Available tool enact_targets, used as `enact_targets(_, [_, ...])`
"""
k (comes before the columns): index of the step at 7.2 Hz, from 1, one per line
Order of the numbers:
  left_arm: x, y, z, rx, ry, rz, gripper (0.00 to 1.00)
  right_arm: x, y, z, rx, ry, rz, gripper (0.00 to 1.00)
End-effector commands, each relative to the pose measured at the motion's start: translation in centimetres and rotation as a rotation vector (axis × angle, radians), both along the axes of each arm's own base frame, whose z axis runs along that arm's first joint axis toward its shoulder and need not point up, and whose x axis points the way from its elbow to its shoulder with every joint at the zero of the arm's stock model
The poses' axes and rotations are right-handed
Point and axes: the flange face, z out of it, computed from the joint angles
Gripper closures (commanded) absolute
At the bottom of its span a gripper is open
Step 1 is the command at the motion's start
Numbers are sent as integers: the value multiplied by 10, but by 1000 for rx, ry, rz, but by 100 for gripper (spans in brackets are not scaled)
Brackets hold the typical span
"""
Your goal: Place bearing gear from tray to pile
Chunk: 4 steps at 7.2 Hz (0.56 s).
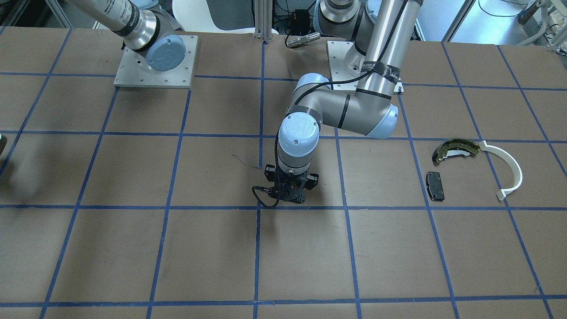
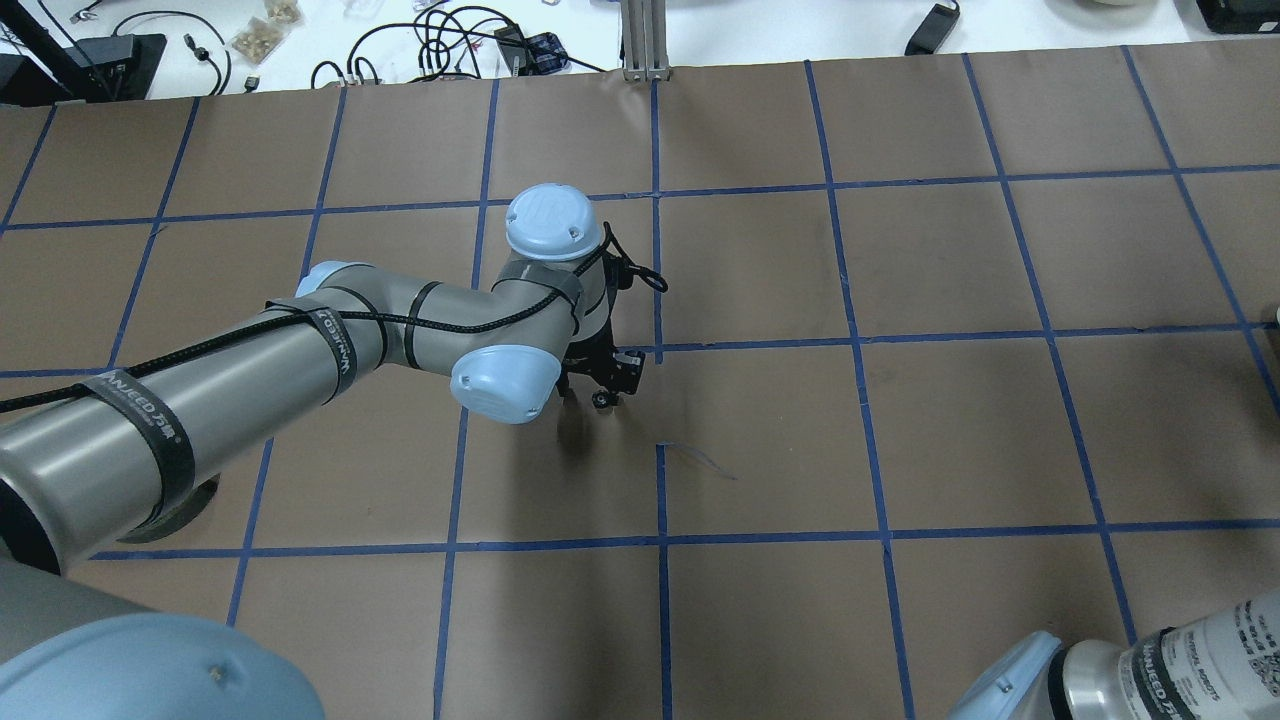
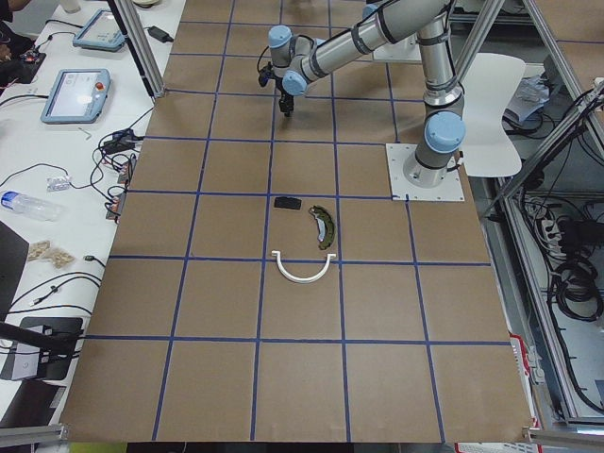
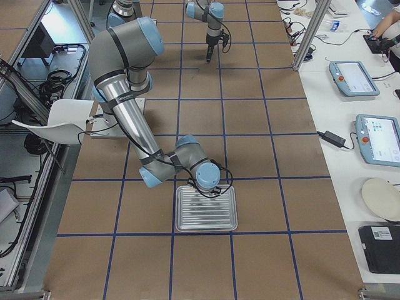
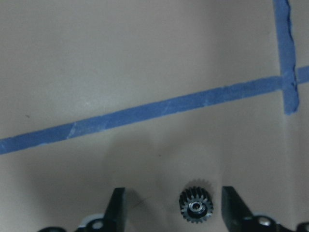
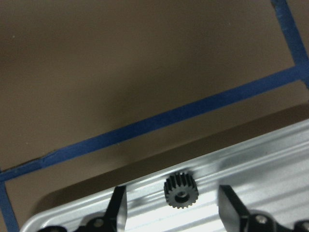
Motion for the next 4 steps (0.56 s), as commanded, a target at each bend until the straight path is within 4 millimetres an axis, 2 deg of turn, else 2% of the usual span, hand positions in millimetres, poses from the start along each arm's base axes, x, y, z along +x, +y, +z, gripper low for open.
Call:
enact_targets(1, [-1,0,1,-1,0,4,100,2,-2,1,2,1,-7,63])
enact_targets(2, [-1,1,1,-1,0,2,100,3,-2,1,7,0,-17,74])
enact_targets(3, [1,-2,11,-17,5,2,100,4,-3,4,10,10,-13,94])
enact_targets(4, [6,-10,30,-45,9,2,100,3,-5,13,-2,23,-15,100])
